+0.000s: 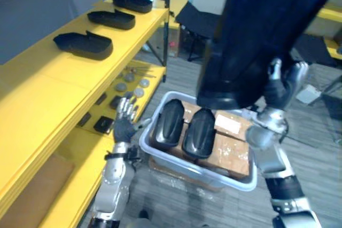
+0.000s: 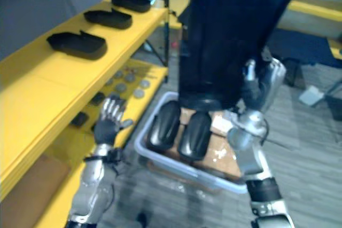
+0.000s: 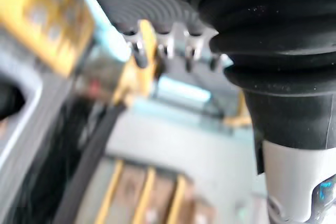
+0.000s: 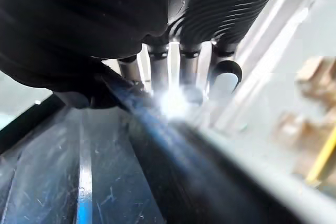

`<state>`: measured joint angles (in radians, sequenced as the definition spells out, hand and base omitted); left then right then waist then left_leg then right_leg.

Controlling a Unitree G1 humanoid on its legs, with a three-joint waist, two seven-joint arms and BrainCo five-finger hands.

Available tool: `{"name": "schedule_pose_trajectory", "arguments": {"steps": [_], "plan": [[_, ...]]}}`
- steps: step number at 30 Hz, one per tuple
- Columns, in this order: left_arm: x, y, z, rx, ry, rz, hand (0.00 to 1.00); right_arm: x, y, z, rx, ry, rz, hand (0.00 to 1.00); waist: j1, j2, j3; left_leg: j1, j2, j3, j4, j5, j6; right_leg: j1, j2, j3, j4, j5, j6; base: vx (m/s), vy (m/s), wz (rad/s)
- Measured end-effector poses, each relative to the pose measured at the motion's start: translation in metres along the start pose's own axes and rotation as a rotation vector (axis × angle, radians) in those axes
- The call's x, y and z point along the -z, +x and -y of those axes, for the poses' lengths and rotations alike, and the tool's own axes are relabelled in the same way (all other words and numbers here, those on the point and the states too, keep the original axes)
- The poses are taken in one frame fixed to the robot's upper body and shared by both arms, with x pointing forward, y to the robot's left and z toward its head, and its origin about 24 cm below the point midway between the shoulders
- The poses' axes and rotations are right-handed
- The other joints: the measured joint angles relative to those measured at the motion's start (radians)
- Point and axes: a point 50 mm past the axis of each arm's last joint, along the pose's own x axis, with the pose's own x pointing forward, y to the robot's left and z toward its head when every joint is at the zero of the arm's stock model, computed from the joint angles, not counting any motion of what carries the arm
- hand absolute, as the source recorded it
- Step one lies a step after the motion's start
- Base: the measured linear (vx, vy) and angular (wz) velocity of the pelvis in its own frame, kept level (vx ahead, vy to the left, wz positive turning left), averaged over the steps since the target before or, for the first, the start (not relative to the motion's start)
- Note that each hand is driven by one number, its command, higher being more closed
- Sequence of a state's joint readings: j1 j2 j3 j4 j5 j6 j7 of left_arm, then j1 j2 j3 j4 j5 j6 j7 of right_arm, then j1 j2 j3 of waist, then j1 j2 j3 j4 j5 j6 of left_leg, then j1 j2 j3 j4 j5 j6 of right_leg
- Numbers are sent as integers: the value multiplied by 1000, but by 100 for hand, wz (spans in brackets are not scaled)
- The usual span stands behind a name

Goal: Walk over and take plastic housings, then place them on the shelf

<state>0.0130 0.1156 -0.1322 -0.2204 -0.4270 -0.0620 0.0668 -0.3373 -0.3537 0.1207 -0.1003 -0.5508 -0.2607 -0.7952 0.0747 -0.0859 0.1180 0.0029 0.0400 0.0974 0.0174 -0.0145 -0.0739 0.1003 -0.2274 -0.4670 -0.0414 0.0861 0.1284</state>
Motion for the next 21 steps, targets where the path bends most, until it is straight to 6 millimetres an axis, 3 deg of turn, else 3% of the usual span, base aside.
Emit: {"name": "schedule_pose_trajectory", "arguments": {"steps": [8, 21], "plan": [[-3, 4, 3, 79, -18, -6, 0, -6, -12, -18, -130, 41, 11, 100, -7, 47, -47, 18, -3, 2, -40, 28, -2, -4, 3, 0, 0, 1, 1, -11, -3, -1], [-14, 12, 14, 193, -93, 45, 0, -3, -39, -47, -314, 63, -25, 100, -8, 42, -56, 39, -9, -4, -96, 63, 0, -7, 1, -1, -3, 3, 3, -9, 0, 1]]}}
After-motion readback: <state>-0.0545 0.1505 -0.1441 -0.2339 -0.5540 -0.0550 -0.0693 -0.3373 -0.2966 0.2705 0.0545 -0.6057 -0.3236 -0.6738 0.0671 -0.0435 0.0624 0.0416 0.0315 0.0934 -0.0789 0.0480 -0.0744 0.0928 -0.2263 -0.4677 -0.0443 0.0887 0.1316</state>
